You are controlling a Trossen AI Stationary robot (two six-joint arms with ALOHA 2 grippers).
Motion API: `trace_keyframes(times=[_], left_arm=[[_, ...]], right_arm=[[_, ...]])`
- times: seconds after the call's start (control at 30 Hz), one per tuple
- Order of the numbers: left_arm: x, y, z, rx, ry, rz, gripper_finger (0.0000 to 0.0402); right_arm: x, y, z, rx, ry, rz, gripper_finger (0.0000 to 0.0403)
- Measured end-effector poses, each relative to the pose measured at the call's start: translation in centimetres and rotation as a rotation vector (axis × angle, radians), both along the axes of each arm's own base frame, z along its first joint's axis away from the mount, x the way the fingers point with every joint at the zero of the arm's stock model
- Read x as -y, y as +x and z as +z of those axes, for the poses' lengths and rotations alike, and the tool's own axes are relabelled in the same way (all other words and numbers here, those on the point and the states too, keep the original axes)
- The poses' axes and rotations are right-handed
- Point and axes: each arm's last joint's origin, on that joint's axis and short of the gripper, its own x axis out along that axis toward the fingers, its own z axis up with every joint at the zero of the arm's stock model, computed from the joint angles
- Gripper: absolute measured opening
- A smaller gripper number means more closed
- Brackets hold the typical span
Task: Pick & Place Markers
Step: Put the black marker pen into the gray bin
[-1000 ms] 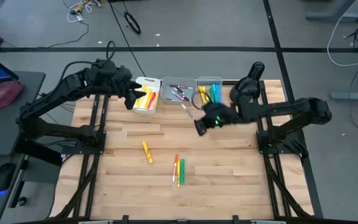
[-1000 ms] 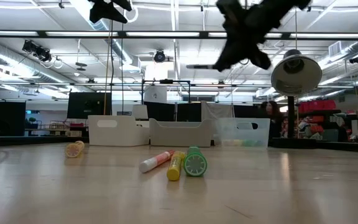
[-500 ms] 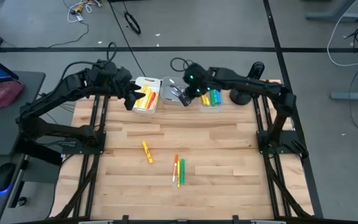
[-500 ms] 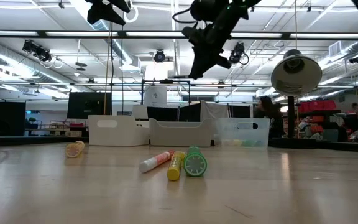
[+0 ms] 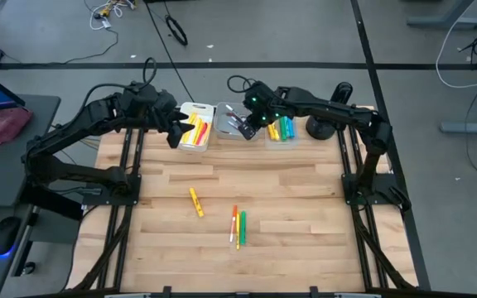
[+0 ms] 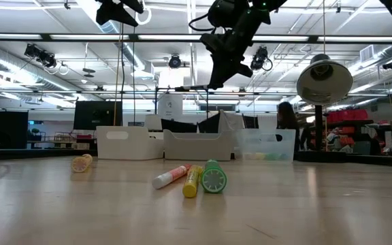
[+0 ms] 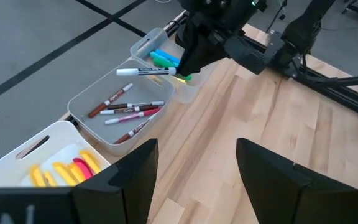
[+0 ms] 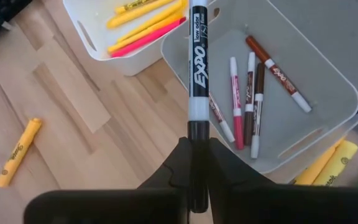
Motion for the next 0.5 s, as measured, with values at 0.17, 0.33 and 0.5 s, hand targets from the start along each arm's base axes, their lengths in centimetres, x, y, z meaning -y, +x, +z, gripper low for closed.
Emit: trace_keyframes(times=[0.17,0.33,0.5], left_arm=[[0.01,0.00,0.00,0.000,0.000,-0.001,0.0222],[0.01,0.00,0.00,0.000,0.000,0.000,0.0222],[0.01,0.01,0.00,0.002,-0.002,0.001,0.0222]], right_arm=[[0.01,-0.03,-0.04,-0.003,0.001,-0.001,0.0020],[-0.02,-0.15,-0.11,-0.017,0.006,-0.015,0.0019],[0.52,-0.34,-0.29,-0.026,0.007,-0.024,0.0019]])
